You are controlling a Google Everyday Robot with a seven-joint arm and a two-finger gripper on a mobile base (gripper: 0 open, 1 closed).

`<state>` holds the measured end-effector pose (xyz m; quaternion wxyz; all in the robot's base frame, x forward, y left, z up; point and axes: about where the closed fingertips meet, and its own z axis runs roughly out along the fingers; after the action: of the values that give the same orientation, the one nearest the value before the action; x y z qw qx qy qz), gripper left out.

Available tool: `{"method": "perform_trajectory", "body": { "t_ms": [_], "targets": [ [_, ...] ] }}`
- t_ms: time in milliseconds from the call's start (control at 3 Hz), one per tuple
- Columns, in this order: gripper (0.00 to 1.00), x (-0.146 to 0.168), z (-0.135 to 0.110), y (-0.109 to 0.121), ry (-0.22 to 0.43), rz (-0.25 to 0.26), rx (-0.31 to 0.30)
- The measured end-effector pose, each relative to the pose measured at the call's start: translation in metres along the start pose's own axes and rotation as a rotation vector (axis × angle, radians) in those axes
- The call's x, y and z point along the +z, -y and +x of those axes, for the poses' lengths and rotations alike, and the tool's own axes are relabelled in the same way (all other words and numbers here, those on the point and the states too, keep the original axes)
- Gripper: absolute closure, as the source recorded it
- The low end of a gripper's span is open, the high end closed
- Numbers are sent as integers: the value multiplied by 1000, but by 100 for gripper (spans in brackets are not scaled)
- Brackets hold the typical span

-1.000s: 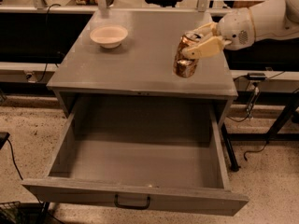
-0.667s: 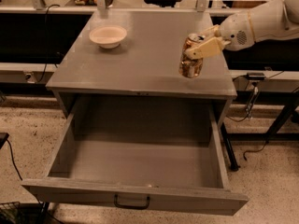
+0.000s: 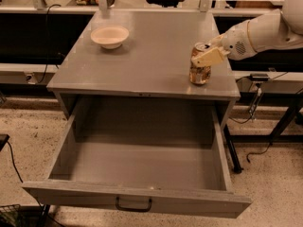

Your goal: Pick orange can from top drawer and place on counter

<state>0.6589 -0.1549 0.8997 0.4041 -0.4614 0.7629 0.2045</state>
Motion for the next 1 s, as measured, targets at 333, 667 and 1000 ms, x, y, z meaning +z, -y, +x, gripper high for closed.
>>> {"method": "perform_trajectory", "body": {
  "t_ms": [333, 667, 1000],
  "targets": [
    [28, 4, 0, 0, 0, -2, 1],
    [4, 7, 0, -1, 0, -7, 0],
    [0, -2, -5, -8, 49, -26, -26]
  ]
}}
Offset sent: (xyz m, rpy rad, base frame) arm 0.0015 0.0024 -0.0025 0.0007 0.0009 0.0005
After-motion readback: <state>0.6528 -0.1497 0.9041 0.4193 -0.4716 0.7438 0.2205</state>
